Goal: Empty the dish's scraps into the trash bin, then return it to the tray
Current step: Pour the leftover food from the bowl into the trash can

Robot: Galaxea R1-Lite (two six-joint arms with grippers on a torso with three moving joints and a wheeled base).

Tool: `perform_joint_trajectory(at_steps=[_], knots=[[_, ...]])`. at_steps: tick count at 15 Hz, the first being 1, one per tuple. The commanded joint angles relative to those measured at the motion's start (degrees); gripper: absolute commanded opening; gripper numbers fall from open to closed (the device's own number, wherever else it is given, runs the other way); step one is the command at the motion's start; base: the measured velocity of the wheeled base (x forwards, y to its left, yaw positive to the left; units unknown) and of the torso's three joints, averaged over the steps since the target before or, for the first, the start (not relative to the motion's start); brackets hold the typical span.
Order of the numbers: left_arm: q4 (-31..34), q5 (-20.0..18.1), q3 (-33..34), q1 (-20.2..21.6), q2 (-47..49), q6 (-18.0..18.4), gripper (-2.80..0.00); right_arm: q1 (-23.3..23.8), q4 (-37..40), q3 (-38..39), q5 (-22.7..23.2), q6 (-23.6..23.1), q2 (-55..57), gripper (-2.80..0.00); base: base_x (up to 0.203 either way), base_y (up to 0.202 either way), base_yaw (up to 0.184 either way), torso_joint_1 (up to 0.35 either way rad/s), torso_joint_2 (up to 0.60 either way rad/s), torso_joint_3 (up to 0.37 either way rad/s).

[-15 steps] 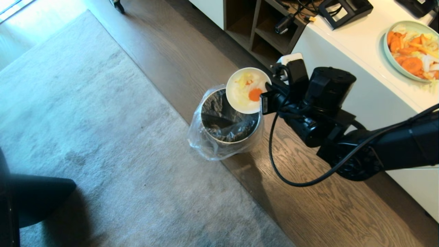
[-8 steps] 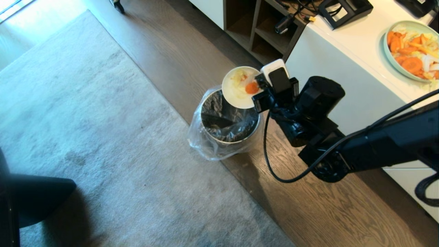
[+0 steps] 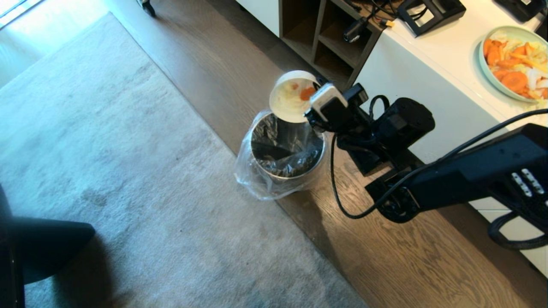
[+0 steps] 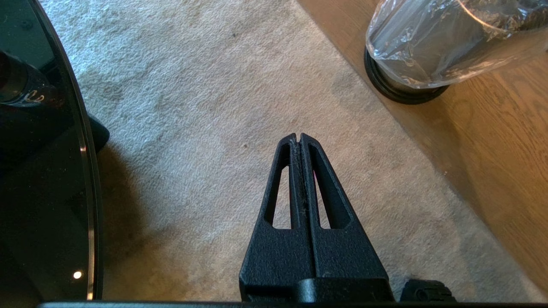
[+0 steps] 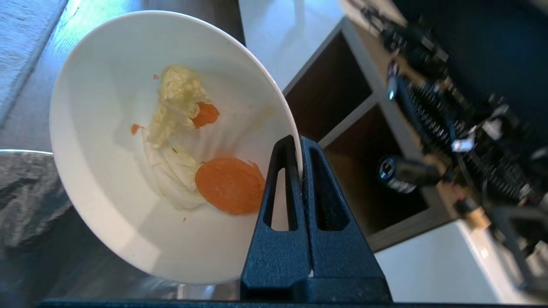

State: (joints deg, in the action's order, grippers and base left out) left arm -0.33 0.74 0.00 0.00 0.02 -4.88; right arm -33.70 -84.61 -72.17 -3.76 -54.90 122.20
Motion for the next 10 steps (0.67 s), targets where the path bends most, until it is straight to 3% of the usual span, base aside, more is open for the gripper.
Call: perform_joint_trajectory(at_steps=[1, 6, 10], knots=[[0.0, 0.0, 0.0, 0.0, 0.0, 0.0, -2.8, 1.1, -3.3, -0.4, 4.6, -4.7, 1.4, -2.8, 0.0, 0.0, 0.0, 0.0, 0.0, 0.0], [0.0, 0.0, 0.0, 0.0, 0.0, 0.0, -2.8, 1.1, -4.2, -3.7, 10.0, -12.6, 2.2, -2.8, 0.0, 0.0, 0.0, 0.0, 0.0, 0.0], [0.0, 0.0, 0.0, 0.0, 0.0, 0.0, -2.8, 1.3, -5.2, -4.7, 12.2, -15.5, 2.7, -2.8, 0.0, 0.0, 0.0, 0.0, 0.0, 0.0]])
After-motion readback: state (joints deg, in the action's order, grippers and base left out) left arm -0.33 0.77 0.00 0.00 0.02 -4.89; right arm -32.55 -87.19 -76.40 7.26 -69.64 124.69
